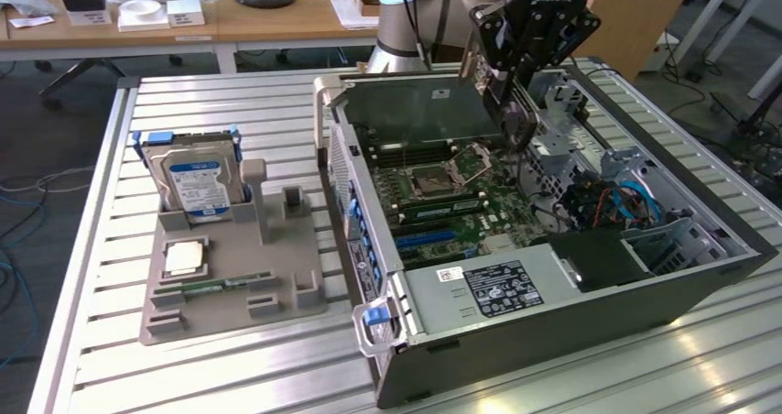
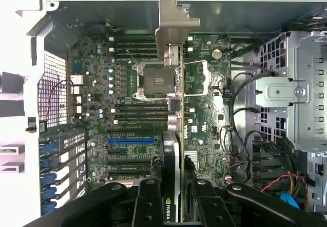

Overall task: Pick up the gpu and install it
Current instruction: 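Pick up the gpu and move the gpu toward the slot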

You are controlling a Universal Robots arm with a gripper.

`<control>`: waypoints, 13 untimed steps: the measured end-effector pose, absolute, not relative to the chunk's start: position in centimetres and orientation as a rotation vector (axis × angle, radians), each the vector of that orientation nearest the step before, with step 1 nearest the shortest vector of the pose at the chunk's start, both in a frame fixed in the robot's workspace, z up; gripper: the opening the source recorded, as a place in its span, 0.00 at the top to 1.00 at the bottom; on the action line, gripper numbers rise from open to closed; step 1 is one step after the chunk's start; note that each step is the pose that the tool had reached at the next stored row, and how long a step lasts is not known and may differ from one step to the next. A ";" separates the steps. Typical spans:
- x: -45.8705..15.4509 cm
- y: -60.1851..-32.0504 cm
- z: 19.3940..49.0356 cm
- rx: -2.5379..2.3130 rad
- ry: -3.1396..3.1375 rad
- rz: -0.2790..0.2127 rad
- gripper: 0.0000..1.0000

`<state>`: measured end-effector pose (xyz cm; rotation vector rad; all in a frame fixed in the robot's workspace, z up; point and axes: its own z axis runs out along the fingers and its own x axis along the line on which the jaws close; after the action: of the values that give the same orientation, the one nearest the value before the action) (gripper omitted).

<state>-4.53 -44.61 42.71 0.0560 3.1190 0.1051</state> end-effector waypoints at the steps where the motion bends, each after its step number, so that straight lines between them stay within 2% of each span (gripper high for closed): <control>1: -4.5 -44.6 42.7 0.056 3.119 0.105 0.73; 13: -2.2 -44.6 42.6 0.056 3.119 0.105 0.73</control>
<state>-2.21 -44.61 42.64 0.0561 3.1190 0.1052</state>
